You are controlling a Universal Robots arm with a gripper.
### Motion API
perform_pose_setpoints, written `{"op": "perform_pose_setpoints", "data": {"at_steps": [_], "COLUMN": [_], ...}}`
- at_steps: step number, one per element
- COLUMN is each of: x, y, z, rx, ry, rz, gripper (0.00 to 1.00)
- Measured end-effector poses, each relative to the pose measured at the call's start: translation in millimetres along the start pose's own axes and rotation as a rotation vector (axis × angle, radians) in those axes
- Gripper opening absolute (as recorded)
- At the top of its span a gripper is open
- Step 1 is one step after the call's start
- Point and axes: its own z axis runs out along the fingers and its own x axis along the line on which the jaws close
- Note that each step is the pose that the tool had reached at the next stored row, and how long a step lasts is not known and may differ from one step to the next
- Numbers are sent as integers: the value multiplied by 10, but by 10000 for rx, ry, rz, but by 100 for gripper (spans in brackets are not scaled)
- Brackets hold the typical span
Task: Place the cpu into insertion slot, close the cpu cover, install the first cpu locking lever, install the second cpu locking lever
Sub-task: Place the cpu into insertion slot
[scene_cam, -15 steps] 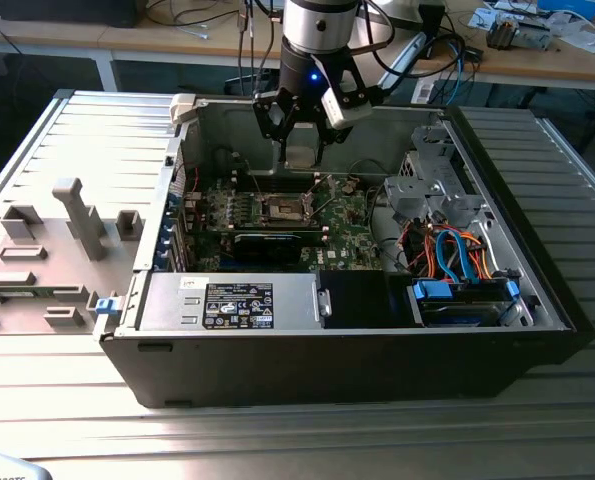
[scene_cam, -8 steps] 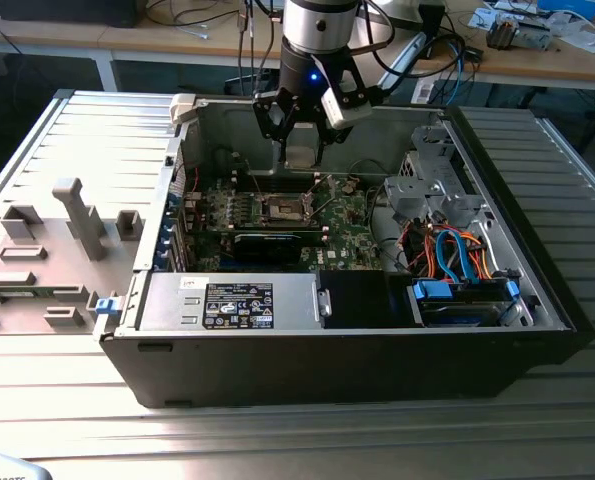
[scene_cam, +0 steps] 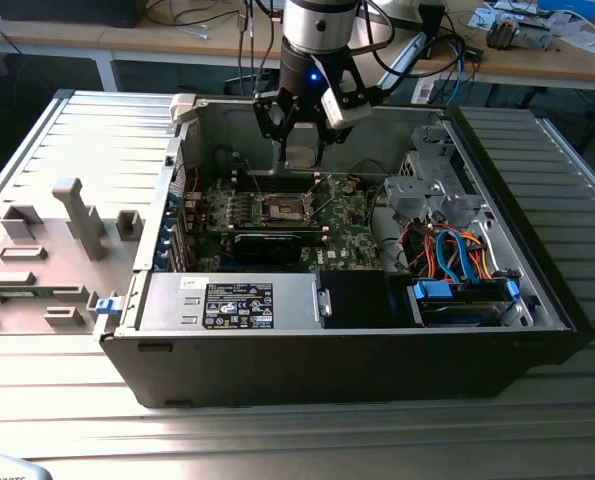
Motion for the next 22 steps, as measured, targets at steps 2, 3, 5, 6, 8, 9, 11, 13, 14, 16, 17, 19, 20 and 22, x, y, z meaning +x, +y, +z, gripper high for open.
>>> {"op": "perform_pose_setpoints", "data": {"at_steps": [2,3,5,6,8,9,11,13,14,16,17,19,20,22], "x": [0,0,0,0,0,0,0,0,0,0,0,0,0,0], "y": [0,0,0,0,0,0,0,0,0,0,0,0,0,0], "z": [1,2,2,2,4,5,5,5,5,5,5,5,5,5], "rx": [-2,-3,-3,-3,-4,-4,-5,-6,-5,-6,-5,-6,-6,-7], "ry": [-5,-9,-10,-10,-16,-20,-20,-21,-22,-23,-23,-24,-25,-26], "rz": [62,110,116,121,188,236,242,254,260,272,278,290,301,313], "gripper": [55,55,55,55,55,55,55,55,55,55,55,55,55,55]}}
